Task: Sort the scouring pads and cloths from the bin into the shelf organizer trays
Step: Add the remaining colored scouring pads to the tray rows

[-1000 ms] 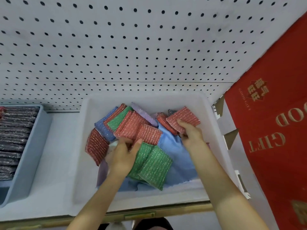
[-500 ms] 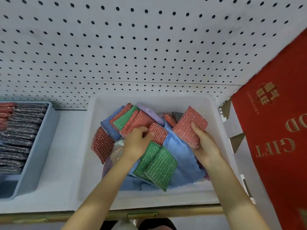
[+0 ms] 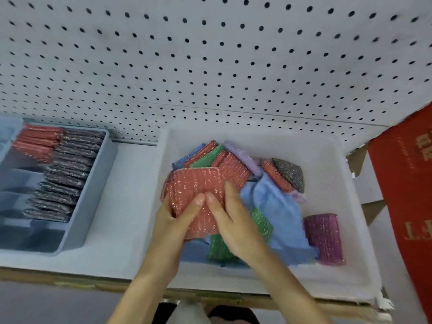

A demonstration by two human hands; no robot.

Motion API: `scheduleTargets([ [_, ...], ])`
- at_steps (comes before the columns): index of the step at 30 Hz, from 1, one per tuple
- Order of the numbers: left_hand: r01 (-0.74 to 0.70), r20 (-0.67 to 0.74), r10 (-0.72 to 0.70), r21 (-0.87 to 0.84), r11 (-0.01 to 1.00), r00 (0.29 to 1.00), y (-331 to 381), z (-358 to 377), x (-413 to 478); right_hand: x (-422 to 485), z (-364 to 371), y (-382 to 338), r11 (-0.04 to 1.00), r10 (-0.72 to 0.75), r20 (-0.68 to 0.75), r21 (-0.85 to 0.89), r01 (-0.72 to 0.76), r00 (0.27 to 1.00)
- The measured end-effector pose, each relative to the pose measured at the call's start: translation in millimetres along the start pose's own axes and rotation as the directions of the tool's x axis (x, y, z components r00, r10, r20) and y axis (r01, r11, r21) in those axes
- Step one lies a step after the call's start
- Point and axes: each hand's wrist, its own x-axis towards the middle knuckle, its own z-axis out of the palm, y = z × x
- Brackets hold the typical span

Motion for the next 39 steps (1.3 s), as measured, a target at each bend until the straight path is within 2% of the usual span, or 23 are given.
scheduleTargets([
  [2,0.009,-0.088,-0.011,-0.028,1.0,0.996,3,-18,-2,9,2,-2,0.993,-0.027,0.03,-0.115,0.03,0.999],
  [4,0.001,-0.17,-0.016,-0.088,0.996,0.985,7,-35,0,27,-8,3,0.987,0.001,-0.06,-0.16,-0.011,0.998],
  [5,-0.018,-0.206,-0.005,-0.111,0.994,0.978,10,-44,2,39,-16,8,0.97,0.011,-0.114,-0.239,-0.038,0.993],
  [7,-0.061,-0.251,0.026,-0.133,0.989,0.968,13,-60,5,59,-32,19,0.878,0.006,-0.154,-0.471,-0.079,0.988],
  [9,-0.082,-0.263,0.045,-0.132,0.988,0.964,16,-72,8,77,-45,27,0.82,0.001,-0.135,-0.567,-0.078,0.991],
  [13,-0.086,-0.289,0.049,-0.117,0.989,0.956,16,-89,12,104,-59,34,0.888,0.077,0.014,-0.455,-0.062,0.997],
  [16,-0.106,-0.297,0.078,-0.079,0.991,0.952,16,-96,14,111,-60,35,0.861,0.183,0.054,-0.491,-0.134,0.982],
  [18,-0.127,-0.295,0.111,-0.034,0.991,0.949,17,-98,14,109,-59,33,0.835,0.142,0.057,-0.542,-0.088,0.988],
  [20,-0.167,-0.269,0.168,0.028,0.986,0.948,21,-99,14,98,-60,26,0.864,0.077,0.056,-0.503,-0.039,0.995],
  [21,-0.189,-0.251,0.199,0.061,0.98,0.947,23,-100,14,88,-62,17,0.914,0.064,0.042,-0.404,-0.042,0.997],
  [22,-0.206,-0.239,0.225,0.101,0.973,0.945,26,-101,15,77,-64,3,0.971,0.067,0.028,-0.23,-0.058,0.997],
  [24,-0.23,-0.189,0.267,0.195,0.953,0.945,31,-103,18,52,-68,-28,0.991,0.025,0.079,0.131,-0.036,0.997],
  [26,-0.236,-0.12,0.27,0.242,0.941,0.955,36,-99,18,32,-59,-57,0.972,-0.071,0.2,0.235,0.023,0.977],
  [28,-0.21,-0.058,0.229,0.228,0.951,0.972,42,-90,15,23,-38,-70,0.98,-0.095,0.25,0.193,0.046,0.964],
  [33,-0.167,0.171,0.124,0.267,0.949,0.977,53,-88,7,30,14,-76,0.986,-0.111,0.157,0.142,0.089,0.981],
  [36,-0.05,0.121,0.021,0.243,0.969,0.992,51,-106,9,33,38,-71,0.985,-0.165,0.154,0.072,0.156,0.974],
  [39,-0.025,0.028,0.02,0.211,0.977,0.999,48,-122,10,42,51,-61,0.983,-0.18,0.135,0.001,0.181,0.974],
])
